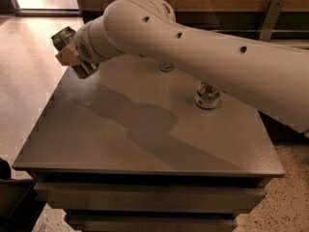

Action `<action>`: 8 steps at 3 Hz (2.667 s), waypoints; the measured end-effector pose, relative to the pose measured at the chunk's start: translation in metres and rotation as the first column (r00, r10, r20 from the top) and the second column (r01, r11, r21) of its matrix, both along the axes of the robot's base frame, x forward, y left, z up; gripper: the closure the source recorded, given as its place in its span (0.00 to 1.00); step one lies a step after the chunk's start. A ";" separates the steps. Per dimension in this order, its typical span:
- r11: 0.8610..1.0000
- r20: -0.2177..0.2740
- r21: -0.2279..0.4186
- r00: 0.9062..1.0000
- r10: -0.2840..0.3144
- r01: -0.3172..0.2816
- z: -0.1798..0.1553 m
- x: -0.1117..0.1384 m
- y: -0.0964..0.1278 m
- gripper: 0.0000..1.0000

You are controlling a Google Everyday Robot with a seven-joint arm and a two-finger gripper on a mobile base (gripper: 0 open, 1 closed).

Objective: Place green can upright

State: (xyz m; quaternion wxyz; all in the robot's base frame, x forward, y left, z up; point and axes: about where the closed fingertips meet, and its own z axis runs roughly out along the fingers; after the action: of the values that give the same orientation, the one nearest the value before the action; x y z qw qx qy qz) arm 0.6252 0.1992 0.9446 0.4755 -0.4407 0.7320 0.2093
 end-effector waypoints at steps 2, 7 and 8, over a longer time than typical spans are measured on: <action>0.993 0.055 0.117 0.998 0.009 -0.016 -0.019 -0.001 0.004 1.00; 0.955 0.174 0.292 0.985 0.007 -0.058 -0.044 -0.004 -0.007 1.00; 0.951 0.167 0.305 0.986 0.002 -0.054 -0.050 -0.003 -0.008 1.00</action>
Offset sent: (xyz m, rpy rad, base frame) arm -0.0003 -0.0011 -0.0251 0.2062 -0.1276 0.0263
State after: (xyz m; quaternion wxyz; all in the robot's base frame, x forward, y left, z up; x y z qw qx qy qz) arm 0.6226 0.1914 0.8942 0.5944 -0.3871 0.6421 0.2908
